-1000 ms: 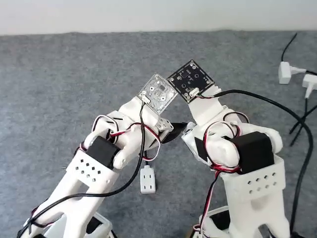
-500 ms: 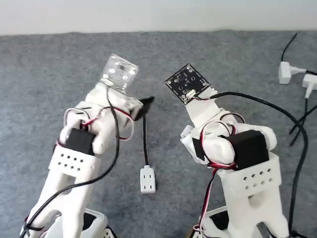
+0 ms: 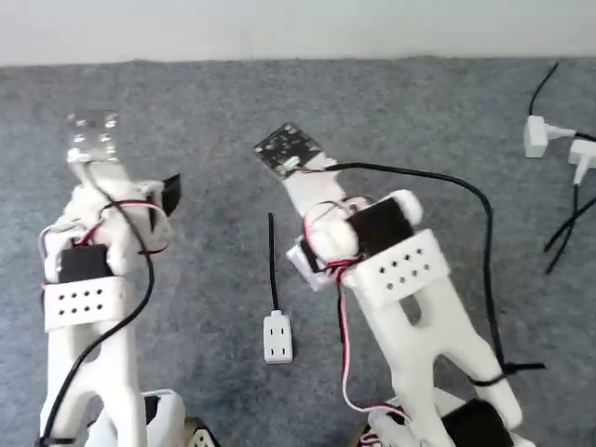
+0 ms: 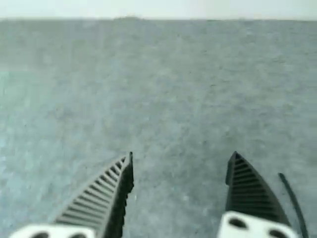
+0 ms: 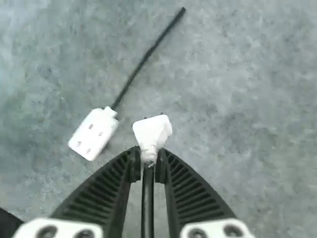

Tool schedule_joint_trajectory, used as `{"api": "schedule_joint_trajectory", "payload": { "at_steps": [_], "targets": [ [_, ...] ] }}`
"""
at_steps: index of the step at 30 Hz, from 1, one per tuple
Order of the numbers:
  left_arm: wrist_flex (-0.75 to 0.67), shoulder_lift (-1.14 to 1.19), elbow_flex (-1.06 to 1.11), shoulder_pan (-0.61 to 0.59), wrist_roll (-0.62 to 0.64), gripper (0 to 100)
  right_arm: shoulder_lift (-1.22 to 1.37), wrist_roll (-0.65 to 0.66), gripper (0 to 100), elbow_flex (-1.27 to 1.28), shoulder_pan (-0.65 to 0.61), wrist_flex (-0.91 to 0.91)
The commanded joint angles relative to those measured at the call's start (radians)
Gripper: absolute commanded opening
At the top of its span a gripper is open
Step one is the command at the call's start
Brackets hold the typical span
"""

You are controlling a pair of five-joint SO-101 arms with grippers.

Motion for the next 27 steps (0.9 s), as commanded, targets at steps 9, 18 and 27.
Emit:
{"api": "schedule_joint_trajectory", "payload": {
  "at_steps": [9, 18, 27],
  "targets": [
    [-0.190, -0.012, 0.193, 0.060, -0.009, 29, -0.036, -0.057, 0.8, -0.014, 0.022, -0.058],
    [-0.404, -0.012, 0.446, 0.089, -0.014, 29, -0.051, -0.014, 0.8, -0.009, 0.024, -0.045],
    [-0.124, -0.014, 0.384, 0.112, -0.014, 29, -0.059, -0.012, 0.8, -0.011, 0.024, -0.024]
  ]
}}
